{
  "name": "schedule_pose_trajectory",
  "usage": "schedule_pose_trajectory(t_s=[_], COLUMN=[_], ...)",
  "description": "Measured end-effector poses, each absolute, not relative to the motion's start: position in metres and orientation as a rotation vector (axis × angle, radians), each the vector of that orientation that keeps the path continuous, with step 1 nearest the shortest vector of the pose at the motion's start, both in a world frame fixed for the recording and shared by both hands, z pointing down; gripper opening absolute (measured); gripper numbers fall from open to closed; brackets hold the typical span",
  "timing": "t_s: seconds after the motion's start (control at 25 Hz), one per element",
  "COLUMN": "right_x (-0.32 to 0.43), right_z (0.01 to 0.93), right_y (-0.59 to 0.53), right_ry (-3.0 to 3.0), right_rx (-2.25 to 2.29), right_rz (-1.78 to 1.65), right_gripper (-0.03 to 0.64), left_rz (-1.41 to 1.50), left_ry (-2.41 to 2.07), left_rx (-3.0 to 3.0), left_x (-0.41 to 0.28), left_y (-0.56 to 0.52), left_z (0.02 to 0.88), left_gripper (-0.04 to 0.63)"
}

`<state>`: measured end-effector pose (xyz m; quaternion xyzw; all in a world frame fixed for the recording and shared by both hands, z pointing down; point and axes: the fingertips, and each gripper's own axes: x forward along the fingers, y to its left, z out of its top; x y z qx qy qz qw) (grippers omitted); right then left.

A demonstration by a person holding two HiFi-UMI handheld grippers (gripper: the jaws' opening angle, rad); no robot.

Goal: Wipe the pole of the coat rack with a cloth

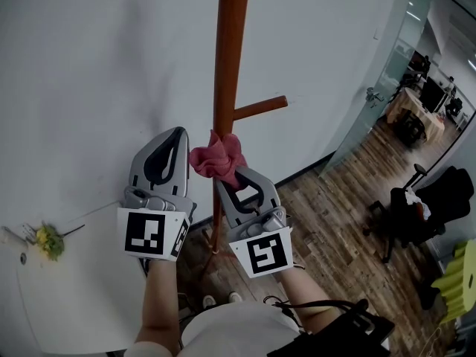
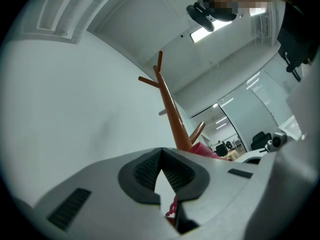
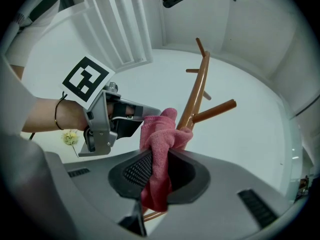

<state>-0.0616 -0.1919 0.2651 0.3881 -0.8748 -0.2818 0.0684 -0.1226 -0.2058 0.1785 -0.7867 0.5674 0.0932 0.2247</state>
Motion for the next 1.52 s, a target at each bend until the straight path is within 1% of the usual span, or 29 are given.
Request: schedule_pose_trajectory(t_s=[0.56, 0.68, 1.08, 1.36, 1.52], right_x=[-0.059, -0.060, -0.053, -0.039, -0.027], right_z=[0.325, 0.335, 0.357, 0.319, 0.272], right_y=[-0.189, -0.190, -0.185, -0.165, -0.158], right_ry=[-2.628, -2.658, -2.627, -2.604, -2.737], right_rx=[1.127, 1.155, 1.097, 0.999, 1.110], right_rz=[-0.683, -0.617, -0.551, -0.678, -0.722], right_gripper=[0.080, 0.080, 0.081, 0.080, 0.080], left_rz=[0.250, 0.250, 0.246, 0.244, 0.252], left_ry=[1.579, 1.586, 1.586, 1.571, 1.569], left_rx=[-2.187, -2.192, -2.214, -2.223, -2.225], left_x=[-0.121, -0.124, -0.119, -0.115, -0.114], left_y=[-0.201, -0.203, -0.207, -0.209, -0.210], left_z=[0.193, 0.195, 0.201, 0.200, 0.199], left_gripper=[0.012, 0.012, 0.012, 0.012, 0.012])
